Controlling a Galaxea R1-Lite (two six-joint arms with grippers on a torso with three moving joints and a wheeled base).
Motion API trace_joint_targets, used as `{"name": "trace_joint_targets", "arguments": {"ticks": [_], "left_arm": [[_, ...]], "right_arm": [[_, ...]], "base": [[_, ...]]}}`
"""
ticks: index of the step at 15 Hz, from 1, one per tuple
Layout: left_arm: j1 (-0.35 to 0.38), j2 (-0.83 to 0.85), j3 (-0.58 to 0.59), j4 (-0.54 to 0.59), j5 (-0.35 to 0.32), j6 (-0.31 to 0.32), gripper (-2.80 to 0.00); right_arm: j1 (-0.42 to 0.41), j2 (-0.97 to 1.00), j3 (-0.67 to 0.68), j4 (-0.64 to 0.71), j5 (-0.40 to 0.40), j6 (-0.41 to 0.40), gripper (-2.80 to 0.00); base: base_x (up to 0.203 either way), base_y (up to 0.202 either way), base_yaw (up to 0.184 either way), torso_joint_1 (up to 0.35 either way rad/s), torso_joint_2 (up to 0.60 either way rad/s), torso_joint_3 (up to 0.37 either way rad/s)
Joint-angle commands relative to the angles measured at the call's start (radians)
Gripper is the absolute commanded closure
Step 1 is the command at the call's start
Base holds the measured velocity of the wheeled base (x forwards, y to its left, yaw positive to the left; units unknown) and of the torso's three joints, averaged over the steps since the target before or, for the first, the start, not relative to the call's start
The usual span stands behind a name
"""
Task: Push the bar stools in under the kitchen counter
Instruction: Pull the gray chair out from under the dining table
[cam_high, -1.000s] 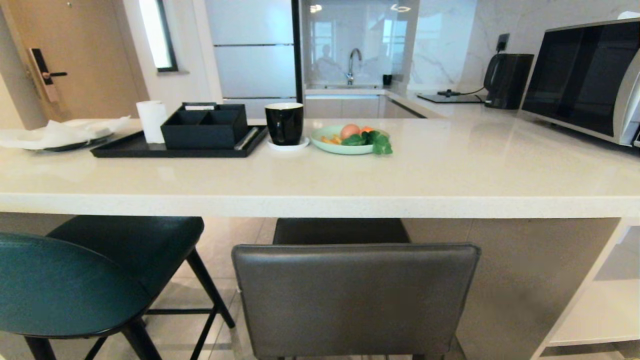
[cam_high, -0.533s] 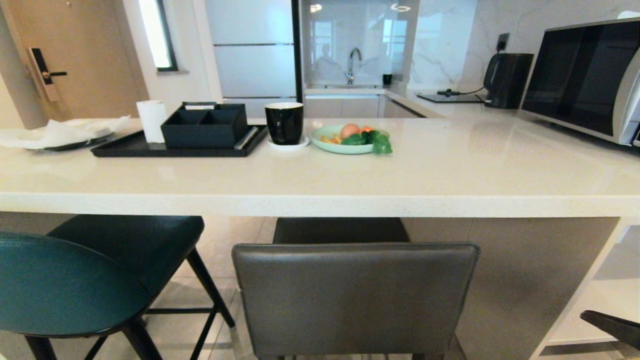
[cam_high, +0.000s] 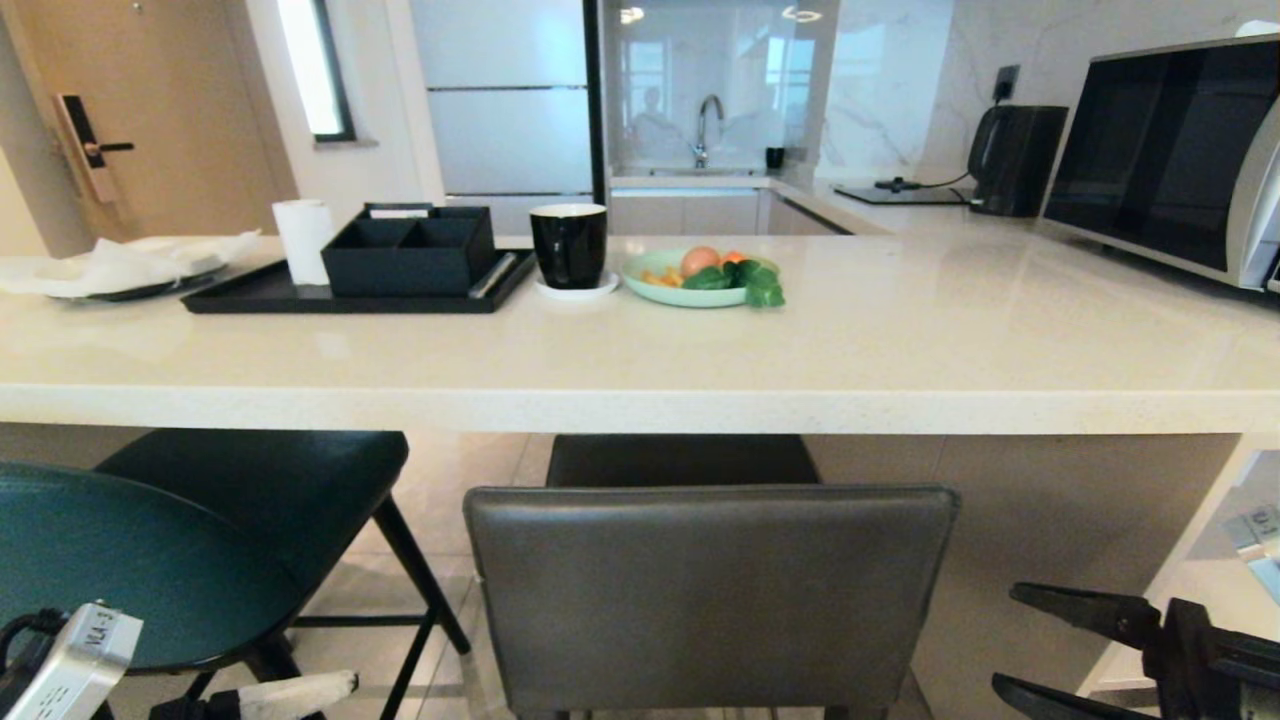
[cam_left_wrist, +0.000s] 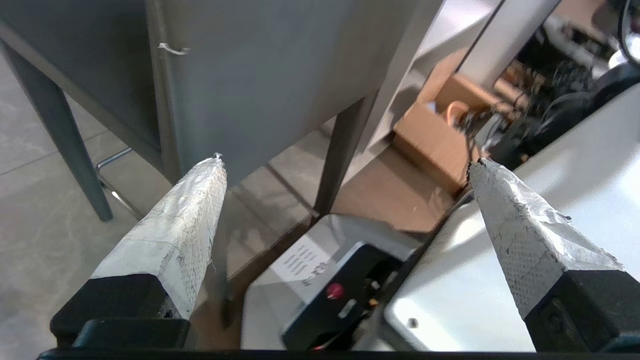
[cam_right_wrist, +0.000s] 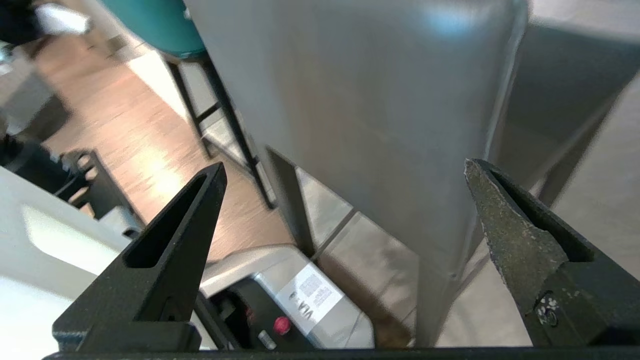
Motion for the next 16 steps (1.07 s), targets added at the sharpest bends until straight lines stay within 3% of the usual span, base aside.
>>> {"name": "trace_joint_targets", "arguments": {"ticks": [1,3,6,11,13,16], "left_arm": [[0.127,0.267,0.013,-0.132,-0.110,0.051,-2.80],[0.211,0.402,0.016,-0.234,-0.228,0.119,-2.80],[0.238,0.552,0.013,-0.407,-0.289,0.151,-2.80],[0.180,0.793,-0.003,-0.669,-0.304,0.154,-2.80],[0.167,0.903,-0.024,-0.778,-0.304,0.146,-2.80],[0.158,0.993,-0.098,-0.823,-0.303,0.140,-2.80]], "right_arm": [[-0.049,0.241,0.035,-0.170,0.061,-0.009,-2.80],[-0.074,0.355,0.050,-0.289,0.124,-0.016,-2.80],[-0.078,0.503,0.040,-0.385,0.173,-0.049,-2.80],[-0.061,0.724,0.021,-0.640,0.205,-0.058,-2.80],[-0.058,0.771,-0.007,-0.671,0.212,-0.058,-2.80],[-0.055,0.808,-0.069,-0.672,0.217,-0.049,-2.80]], "base": [[0.000,0.000,0.000,0.000,0.00,0.000],[0.000,0.000,0.000,0.000,0.00,0.000],[0.000,0.000,0.000,0.000,0.00,0.000],[0.000,0.000,0.000,0.000,0.00,0.000],[0.000,0.000,0.000,0.000,0.00,0.000],[0.000,0.000,0.000,0.000,0.00,0.000]]}}
